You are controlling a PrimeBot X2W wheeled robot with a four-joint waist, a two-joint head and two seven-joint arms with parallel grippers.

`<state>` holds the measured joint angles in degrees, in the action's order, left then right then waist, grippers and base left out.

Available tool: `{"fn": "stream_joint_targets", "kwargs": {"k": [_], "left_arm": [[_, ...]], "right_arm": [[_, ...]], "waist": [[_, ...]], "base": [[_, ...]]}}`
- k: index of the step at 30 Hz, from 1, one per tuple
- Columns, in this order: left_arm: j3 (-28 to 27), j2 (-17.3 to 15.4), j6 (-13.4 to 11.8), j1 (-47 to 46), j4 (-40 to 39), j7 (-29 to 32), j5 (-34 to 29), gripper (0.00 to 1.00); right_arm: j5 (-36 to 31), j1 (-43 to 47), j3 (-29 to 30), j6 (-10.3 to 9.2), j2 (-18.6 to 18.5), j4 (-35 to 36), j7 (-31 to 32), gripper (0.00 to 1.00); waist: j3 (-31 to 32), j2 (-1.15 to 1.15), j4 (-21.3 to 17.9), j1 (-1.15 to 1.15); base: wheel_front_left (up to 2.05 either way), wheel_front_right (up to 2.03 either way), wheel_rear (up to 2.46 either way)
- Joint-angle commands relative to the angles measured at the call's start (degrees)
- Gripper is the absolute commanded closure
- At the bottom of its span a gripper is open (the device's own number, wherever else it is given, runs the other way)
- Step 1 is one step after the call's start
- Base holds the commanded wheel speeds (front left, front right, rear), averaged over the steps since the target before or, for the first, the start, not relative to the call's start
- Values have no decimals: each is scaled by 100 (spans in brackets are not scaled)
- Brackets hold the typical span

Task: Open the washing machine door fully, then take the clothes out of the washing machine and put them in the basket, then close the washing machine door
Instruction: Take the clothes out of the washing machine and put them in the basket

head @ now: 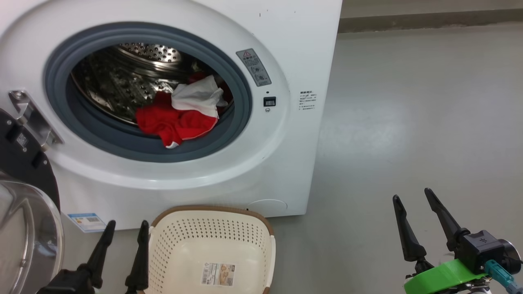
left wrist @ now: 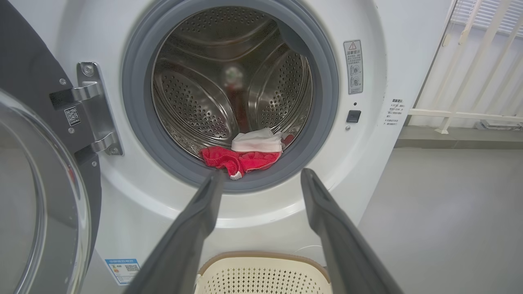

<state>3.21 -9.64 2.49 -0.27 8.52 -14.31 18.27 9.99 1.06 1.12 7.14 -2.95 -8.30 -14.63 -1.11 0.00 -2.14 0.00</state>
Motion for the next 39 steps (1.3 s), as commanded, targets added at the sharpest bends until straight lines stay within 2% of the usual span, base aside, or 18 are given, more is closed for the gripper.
{"fn": "stream_joint_targets", "kwargs": {"k": [1,16,27,39], "left_arm": [[-191,-45,-30,-312,-143,-69,-39,0],[-198,94,-136,-1438,157,-69,39,0],[-354,100,69,-2755,723,-69,51,0],[-522,137,110,-4204,1589,-69,-102,0]], "right_arm": [[-47,-106,-155,35,-64,161,-37,0],[-50,-523,-281,35,-162,304,-37,0],[-83,-1099,-397,35,-184,440,-37,0],[-108,-1513,-451,35,-234,530,-37,0]], "waist": [[-65,0,34,0],[-973,0,242,0],[-1935,0,285,0],[-2677,0,173,0]], "base": [[0,0,0],[0,0,0],[0,0,0],[0,0,0]]}}
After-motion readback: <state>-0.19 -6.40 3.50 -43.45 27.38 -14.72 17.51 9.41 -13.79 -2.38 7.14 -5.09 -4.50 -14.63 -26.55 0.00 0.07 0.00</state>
